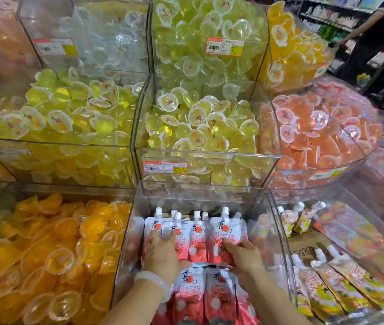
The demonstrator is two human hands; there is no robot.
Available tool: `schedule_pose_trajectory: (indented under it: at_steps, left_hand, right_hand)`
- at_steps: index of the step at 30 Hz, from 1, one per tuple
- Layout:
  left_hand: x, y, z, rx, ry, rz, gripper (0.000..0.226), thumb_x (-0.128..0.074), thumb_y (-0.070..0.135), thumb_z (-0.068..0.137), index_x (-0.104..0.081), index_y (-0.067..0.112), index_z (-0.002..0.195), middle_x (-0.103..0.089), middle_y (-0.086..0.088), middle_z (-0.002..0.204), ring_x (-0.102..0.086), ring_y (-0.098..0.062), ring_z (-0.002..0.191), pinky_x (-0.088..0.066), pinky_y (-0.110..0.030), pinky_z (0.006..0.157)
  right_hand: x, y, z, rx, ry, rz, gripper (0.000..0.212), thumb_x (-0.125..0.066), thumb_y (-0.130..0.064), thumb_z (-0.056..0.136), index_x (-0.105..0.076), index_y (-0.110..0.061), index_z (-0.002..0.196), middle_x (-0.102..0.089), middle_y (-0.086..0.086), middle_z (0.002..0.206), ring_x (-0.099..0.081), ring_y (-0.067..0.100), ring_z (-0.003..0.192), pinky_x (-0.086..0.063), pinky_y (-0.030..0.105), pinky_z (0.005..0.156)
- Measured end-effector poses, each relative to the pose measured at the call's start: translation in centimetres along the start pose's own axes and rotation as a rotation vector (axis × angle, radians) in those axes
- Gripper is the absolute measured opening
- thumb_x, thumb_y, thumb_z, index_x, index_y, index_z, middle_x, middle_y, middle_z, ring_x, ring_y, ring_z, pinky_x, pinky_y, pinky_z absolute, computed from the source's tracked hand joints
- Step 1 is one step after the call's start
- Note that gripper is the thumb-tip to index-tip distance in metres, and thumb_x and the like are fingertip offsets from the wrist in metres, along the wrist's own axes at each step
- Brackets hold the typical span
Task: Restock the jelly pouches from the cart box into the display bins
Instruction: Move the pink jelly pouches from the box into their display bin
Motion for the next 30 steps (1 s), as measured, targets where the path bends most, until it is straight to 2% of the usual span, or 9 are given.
schedule_pose_trajectory:
  at_steps: [4, 8, 12, 14, 17, 20, 24, 27, 30]
  left_hand:
    - [-0.5, -0.2, 0.1, 0.016, 0.026, -0.028, 0.091, -0.071, 0.053, 0.074, -0.022, 0.031, 0.148, -0.026, -0.015, 0.141, -0.028, -0.032, 0.136, -0.03, -0.038, 0.113]
    - [-0.2, -0.1, 0.3, -0.002, 0.031, 0.08, 0.094, -0.066, 0.061, 0.073, -0.021, 0.029, 0.149, -0.031, -0.013, 0.143, -0.026, -0.029, 0.137, -0.03, -0.037, 0.112]
    - [0.9, -0.3, 0.5, 0.005, -0.098, 0.134, 0.094, -0.06, 0.07, 0.071, -0.025, 0.027, 0.147, -0.028, -0.011, 0.149, -0.022, -0.03, 0.14, -0.029, -0.038, 0.112]
    - [2.2, -0.6, 0.3, 0.017, -0.049, -0.037, 0.082, -0.059, 0.063, 0.078, -0.035, 0.019, 0.143, -0.04, -0.011, 0.143, -0.034, -0.03, 0.134, -0.034, -0.037, 0.109]
    - [4.3, -1.5, 0.1, 0.064, 0.141, -0.463, 0.043, -0.059, 0.032, 0.091, -0.056, 0.006, 0.125, -0.061, -0.015, 0.12, -0.057, -0.031, 0.111, -0.043, -0.033, 0.093]
    - [3.9, -1.6, -0.6, 0.076, -0.002, -0.729, 0.024, -0.058, 0.028, 0.091, -0.056, 0.012, 0.109, -0.067, -0.005, 0.08, -0.066, -0.023, 0.071, -0.049, -0.032, 0.067]
    - [2.6, -2.1, -2.3, 0.057, -0.168, -0.661, 0.027, -0.069, 0.028, 0.083, -0.049, 0.025, 0.102, -0.06, -0.004, 0.098, -0.062, -0.019, 0.083, -0.056, -0.032, 0.077]
    - [3.1, -2.9, -2.9, 0.038, -0.153, -0.492, 0.061, -0.074, 0.02, 0.077, -0.044, 0.016, 0.131, -0.059, -0.004, 0.113, -0.062, -0.021, 0.1, -0.052, -0.038, 0.093]
    - [2.6, -3.4, -3.6, 0.097, -0.259, -0.344, 0.082, -0.072, 0.017, 0.08, -0.025, 0.025, 0.146, -0.046, -0.004, 0.138, -0.061, -0.026, 0.109, -0.055, -0.039, 0.088]
  right_hand:
    - [0.2, -0.3, 0.1, 0.001, -0.004, -0.029, 0.02, -0.069, -0.007, 0.084, -0.052, -0.006, 0.073, -0.054, 0.011, 0.062, -0.053, 0.02, 0.046, -0.049, 0.032, 0.054]
    - [-0.1, -0.5, -0.2, 0.009, -0.012, -0.08, 0.025, -0.067, -0.004, 0.084, -0.049, -0.008, 0.067, -0.055, 0.009, 0.059, -0.051, 0.012, 0.039, -0.043, 0.02, 0.041]
    - [-0.5, -1.0, -1.1, -0.006, -0.069, -0.055, 0.018, -0.066, -0.004, 0.085, -0.053, -0.007, 0.073, -0.055, 0.008, 0.059, -0.049, 0.01, 0.038, -0.039, 0.016, 0.039]
    - [-1.0, -1.3, -1.4, -0.029, -0.121, -0.034, 0.013, -0.066, -0.005, 0.086, -0.055, -0.006, 0.078, -0.057, 0.006, 0.055, -0.049, 0.011, 0.036, -0.04, 0.017, 0.039]
    - [-2.7, -0.8, -2.2, -0.065, -0.194, 0.001, 0.009, -0.065, -0.003, 0.085, -0.056, -0.003, 0.084, -0.06, 0.004, 0.048, -0.053, 0.012, 0.035, -0.044, 0.02, 0.039]
    - [-4.8, 0.7, -3.4, -0.096, -0.259, 0.003, 0.008, -0.066, -0.003, 0.084, -0.058, -0.003, 0.083, -0.064, 0.004, 0.052, -0.058, 0.014, 0.041, -0.047, 0.022, 0.046]
    - [-7.1, 2.9, -5.7, -0.107, -0.355, -0.092, 0.011, -0.069, -0.006, 0.083, -0.06, -0.002, 0.086, -0.067, 0.009, 0.069, -0.06, 0.02, 0.058, -0.049, 0.028, 0.06]
    - [-8.3, 4.3, -7.1, -0.16, -0.416, -0.084, 0.015, -0.067, -0.005, 0.084, -0.063, 0.004, 0.096, -0.07, 0.022, 0.091, -0.065, 0.025, 0.068, -0.055, 0.037, 0.07]
    - [-8.8, 5.2, -8.0, -0.215, -0.497, -0.153, 0.014, -0.059, -0.01, 0.092, -0.06, -0.003, 0.079, -0.066, 0.012, 0.07, -0.06, 0.014, 0.048, -0.053, 0.026, 0.053]
Point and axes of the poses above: each hand's wrist, its own z-axis towards the middle knuckle, its own x-axis out of the back of the hand, y = z × x, the point moved 7 cm from there along z, towards the middle knuckle
